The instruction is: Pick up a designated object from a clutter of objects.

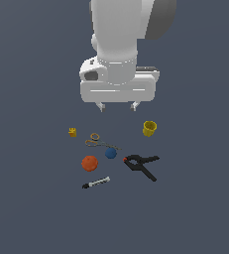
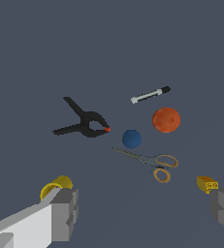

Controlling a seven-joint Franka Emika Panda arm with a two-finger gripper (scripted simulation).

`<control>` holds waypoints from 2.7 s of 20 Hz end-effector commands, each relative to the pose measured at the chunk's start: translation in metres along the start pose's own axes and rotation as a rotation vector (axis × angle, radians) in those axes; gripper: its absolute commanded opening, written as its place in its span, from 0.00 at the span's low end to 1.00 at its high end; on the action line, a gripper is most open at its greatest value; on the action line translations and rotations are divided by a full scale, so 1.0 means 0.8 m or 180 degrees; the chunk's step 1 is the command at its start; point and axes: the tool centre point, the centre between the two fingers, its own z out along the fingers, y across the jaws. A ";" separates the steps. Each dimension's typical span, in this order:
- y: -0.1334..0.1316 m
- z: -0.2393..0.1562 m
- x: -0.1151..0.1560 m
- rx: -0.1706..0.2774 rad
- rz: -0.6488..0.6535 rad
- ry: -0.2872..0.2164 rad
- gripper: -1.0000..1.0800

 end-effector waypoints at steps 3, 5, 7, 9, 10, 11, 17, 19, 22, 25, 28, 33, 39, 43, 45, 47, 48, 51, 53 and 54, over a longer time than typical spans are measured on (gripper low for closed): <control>-0.001 0.000 0.001 0.0000 -0.0011 0.0001 0.96; -0.002 0.002 0.003 0.0001 -0.0043 0.0003 0.96; -0.005 0.003 0.005 0.0001 -0.0095 0.0006 0.96; -0.007 0.002 0.006 0.0002 -0.0137 0.0008 0.96; -0.007 0.002 0.007 0.0002 -0.0150 0.0009 0.96; -0.007 0.002 0.007 0.0002 -0.0158 0.0009 0.96; -0.006 0.007 0.008 0.0003 -0.0102 0.0008 0.96; -0.005 0.014 0.009 0.0004 -0.0047 0.0007 0.96; -0.003 0.029 0.013 0.0005 0.0070 0.0004 0.96; -0.001 0.048 0.016 0.0005 0.0229 0.0001 0.96; 0.003 0.073 0.020 0.0003 0.0429 -0.0003 0.96; 0.011 0.125 0.024 -0.0009 0.0853 -0.0011 0.96; 0.023 0.192 0.023 -0.0038 0.1397 -0.0015 0.96; 0.030 0.232 0.019 -0.0065 0.1731 -0.0013 0.96; 0.034 0.249 0.016 -0.0077 0.1870 -0.0011 0.96; 0.037 0.263 0.014 -0.0089 0.1990 -0.0008 0.96; 0.038 0.269 0.012 -0.0094 0.2044 -0.0007 0.96; 0.041 0.285 0.009 -0.0108 0.2175 -0.0003 0.96; 0.043 0.292 0.007 -0.0115 0.2239 -0.0001 0.96; 0.044 0.295 0.006 -0.0118 0.2264 0.0000 0.96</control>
